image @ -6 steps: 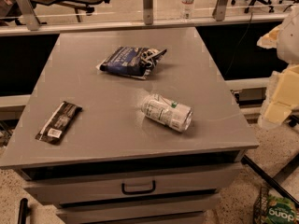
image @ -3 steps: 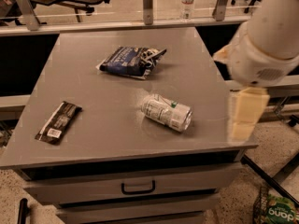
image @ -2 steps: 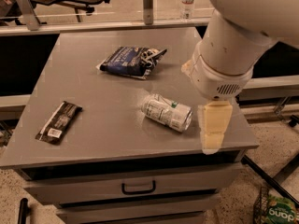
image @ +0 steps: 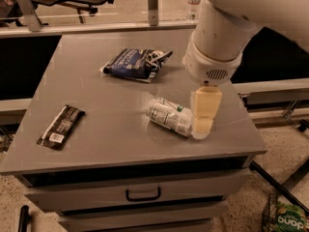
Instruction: Place 7up can upright
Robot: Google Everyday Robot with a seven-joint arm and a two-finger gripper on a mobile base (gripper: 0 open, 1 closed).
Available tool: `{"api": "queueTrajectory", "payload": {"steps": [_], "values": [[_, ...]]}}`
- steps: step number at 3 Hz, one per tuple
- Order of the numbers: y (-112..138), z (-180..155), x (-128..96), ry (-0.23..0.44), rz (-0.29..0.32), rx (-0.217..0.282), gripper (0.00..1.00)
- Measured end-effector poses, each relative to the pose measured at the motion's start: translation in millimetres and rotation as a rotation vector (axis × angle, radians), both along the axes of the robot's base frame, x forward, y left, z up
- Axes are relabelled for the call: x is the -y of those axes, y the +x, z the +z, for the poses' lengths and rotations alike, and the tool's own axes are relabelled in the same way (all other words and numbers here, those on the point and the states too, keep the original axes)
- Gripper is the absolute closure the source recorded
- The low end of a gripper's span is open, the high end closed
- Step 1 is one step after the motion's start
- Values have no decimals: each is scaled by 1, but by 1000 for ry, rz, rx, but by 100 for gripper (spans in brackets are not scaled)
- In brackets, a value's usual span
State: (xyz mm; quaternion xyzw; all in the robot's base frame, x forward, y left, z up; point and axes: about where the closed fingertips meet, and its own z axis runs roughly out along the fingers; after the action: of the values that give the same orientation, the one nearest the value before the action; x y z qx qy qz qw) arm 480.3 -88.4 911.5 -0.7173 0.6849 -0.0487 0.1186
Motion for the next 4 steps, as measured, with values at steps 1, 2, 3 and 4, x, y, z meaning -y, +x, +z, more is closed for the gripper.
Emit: {"api": "queueTrajectory", "payload": {"steps": [1, 2, 3, 4], "values": [[40, -14, -10, 53, -100, -48, 0], [49, -17, -13, 67, -124, -56, 0], [43, -22, -21, 76, -116, -58, 0], [40, -43, -39, 32, -154, -81, 0]]}}
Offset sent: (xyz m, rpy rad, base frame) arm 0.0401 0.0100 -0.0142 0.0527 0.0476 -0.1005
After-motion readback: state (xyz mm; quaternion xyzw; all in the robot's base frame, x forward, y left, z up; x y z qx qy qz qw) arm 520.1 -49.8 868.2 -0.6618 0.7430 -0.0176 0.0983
